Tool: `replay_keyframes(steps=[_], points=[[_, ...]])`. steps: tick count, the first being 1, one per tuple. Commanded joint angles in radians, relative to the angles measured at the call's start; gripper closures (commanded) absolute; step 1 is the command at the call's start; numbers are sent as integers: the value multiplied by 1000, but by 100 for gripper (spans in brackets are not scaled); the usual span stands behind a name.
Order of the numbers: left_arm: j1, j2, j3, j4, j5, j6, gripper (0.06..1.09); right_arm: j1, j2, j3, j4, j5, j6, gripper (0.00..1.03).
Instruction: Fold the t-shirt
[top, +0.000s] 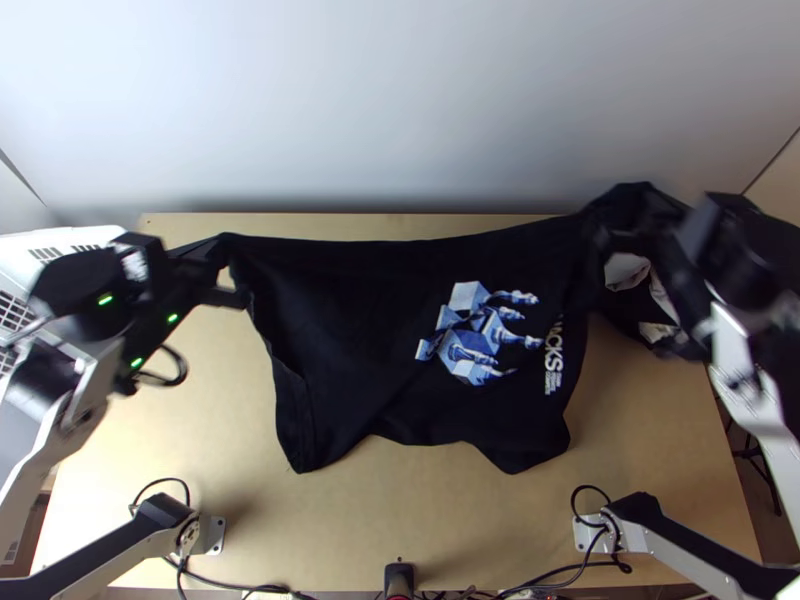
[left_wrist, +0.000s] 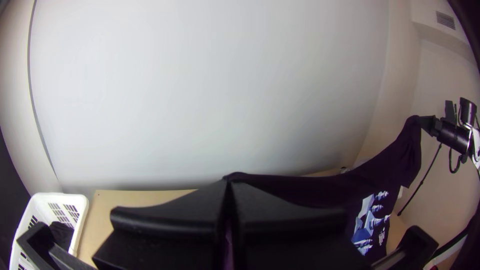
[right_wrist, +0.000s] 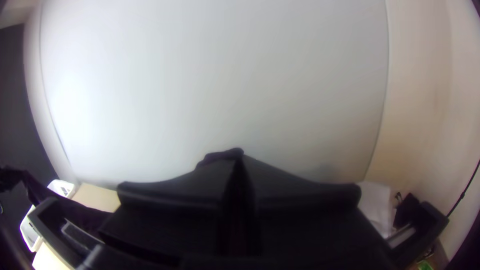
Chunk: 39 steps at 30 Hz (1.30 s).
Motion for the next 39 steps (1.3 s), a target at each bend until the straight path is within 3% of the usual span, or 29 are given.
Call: replay_keyframes(steps=[1,16,28,39], points=[[133,130,-156,193,54,-23,105,-62,197,-36,131,-48,42,100],[280,604,-156,570,67,-25,105,-143,697,101,228,-112,102,100],[303,986,159,613,64,-23,105,-191,1085,547,153,-114,105,100],[286,1224,372,613,61,-23,105,-192,1296,762,108,-119,105,100]])
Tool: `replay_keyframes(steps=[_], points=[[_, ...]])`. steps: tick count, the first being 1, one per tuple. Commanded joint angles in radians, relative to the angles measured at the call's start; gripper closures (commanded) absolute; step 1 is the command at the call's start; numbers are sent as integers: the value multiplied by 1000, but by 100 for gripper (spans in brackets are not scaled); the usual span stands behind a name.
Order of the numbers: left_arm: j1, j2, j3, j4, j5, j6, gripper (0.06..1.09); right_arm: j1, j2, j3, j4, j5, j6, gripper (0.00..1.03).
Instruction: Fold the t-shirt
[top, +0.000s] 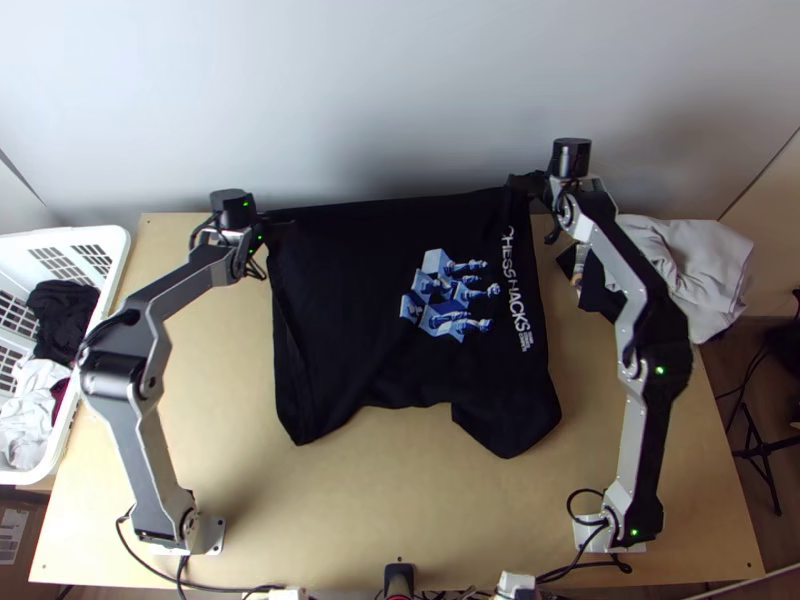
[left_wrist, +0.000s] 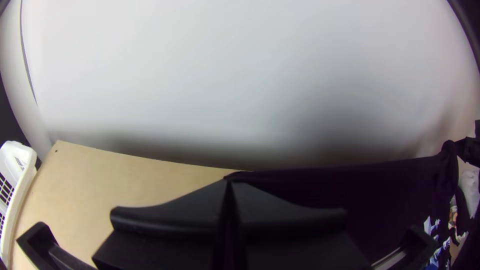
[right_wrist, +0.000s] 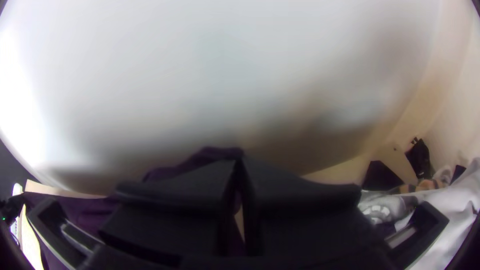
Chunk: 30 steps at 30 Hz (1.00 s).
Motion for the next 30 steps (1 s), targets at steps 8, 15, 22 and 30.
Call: replay_keyframes(steps=[8,15,22,30], points=[[0,308,351,-27,-3,9,105,-8,244,265,-32,-2,-2,100],[-5,321,381,-90,-10,3,105,-11,255,245,-35,0,3,100],[-6,341,397,-81,-12,11,105,-7,255,251,-35,0,-2,100],[-3,301,358,-130,-10,0,105,-2,233,223,-87,-2,20,100]])
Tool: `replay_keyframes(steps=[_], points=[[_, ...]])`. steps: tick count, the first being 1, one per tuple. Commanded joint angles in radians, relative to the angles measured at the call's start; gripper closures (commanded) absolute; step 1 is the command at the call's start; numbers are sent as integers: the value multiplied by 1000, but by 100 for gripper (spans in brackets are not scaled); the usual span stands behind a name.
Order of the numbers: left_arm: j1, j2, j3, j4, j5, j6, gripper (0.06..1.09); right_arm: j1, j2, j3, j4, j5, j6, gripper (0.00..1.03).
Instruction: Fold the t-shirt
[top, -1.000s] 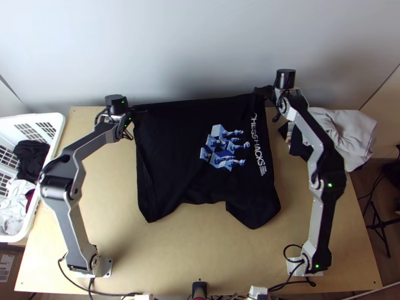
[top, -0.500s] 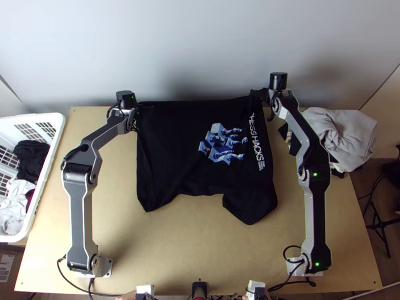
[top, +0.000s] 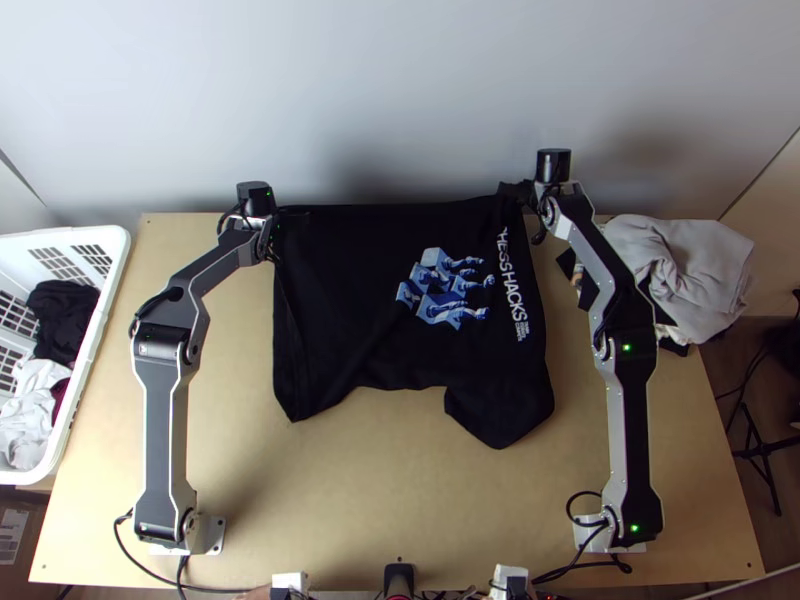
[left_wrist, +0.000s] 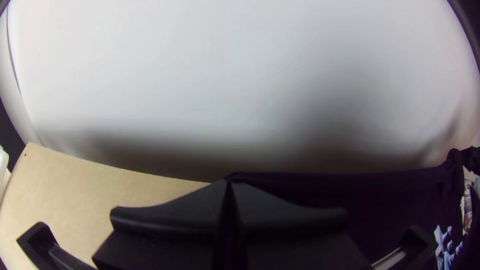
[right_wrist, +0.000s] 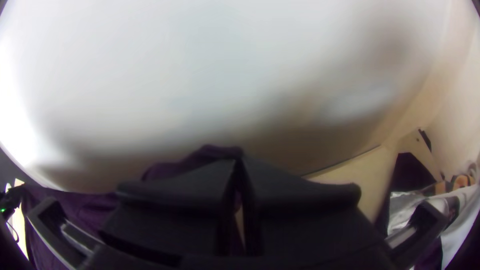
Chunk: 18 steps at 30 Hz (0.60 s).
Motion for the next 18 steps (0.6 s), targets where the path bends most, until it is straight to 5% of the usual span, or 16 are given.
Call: replay_keyframes(steps=[1,8,10,12,15,18], points=[[1,-28,-34,-35,1,-6,105,6,-20,-24,-42,-1,11,100],[0,-53,-57,-50,1,-32,105,28,-23,-16,-53,-1,4,95],[-2,-69,-57,-57,2,-35,98,37,-37,-22,-53,-1,13,74],[-3,-93,-55,-84,4,-72,65,49,-58,-28,-53,-1,33,50],[-3,-131,-51,-127,5,-113,47,66,-89,-36,-60,-1,66,5],[-10,-204,-51,-188,13,-147,40,82,-130,-38,-74,-1,66,3]])
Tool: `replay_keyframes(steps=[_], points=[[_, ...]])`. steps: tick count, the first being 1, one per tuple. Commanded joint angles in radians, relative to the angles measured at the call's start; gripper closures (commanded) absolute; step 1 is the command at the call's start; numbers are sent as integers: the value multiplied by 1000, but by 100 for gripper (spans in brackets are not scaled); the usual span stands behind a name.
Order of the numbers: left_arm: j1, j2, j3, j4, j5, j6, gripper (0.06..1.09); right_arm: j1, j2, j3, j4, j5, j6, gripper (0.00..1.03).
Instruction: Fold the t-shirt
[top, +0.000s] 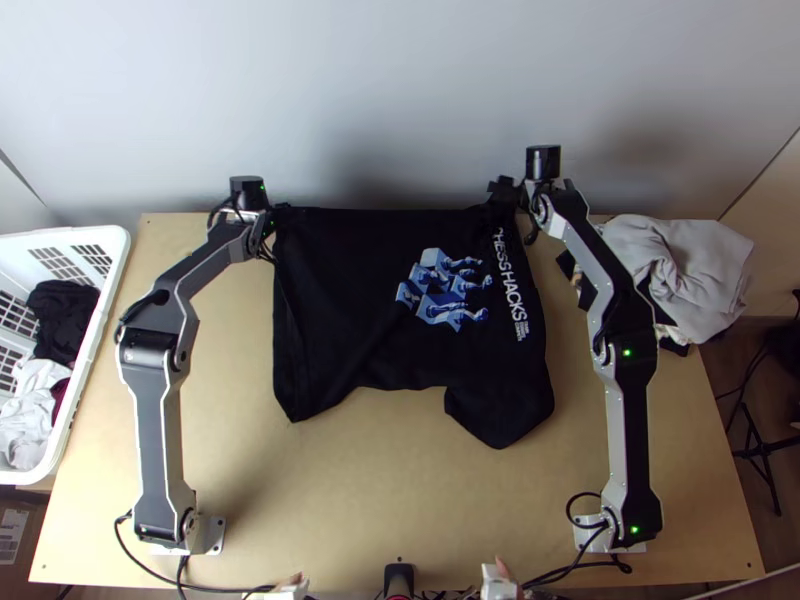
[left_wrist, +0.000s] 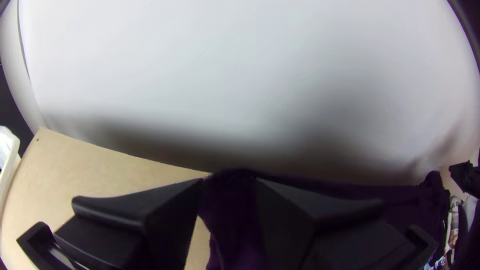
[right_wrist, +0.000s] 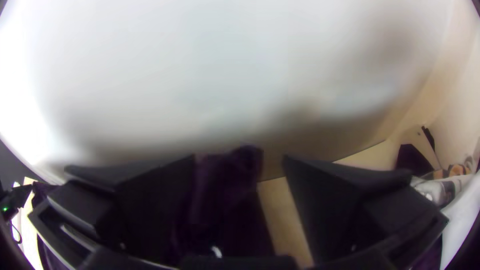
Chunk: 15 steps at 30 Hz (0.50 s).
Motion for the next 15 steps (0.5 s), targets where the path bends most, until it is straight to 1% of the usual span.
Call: replay_keyframes(steps=[1,2,5,7,8,11,13,15], points=[[-7,-121,0,-114,17,-80,39,34,-85,-11,-24,0,25,3],[-10,-157,-2,-141,21,-90,39,35,-107,-17,-27,0,29,3],[-26,-266,-2,-266,21,-112,27,37,-177,-43,-34,-1,36,3],[-43,-332,-2,-375,23,-112,14,32,-225,-51,-65,-1,60,3],[-54,-365,-2,-434,26,-114,12,32,-254,-56,-89,-1,65,3],[-83,-453,0,-595,57,-121,12,38,-338,-80,-166,-1,66,3],[-97,-507,0,-724,106,-137,12,42,-392,-79,-238,-1,66,3],[-106,-548,0,-861,166,-100,12,43,-439,-82,-317,0,63,4]])
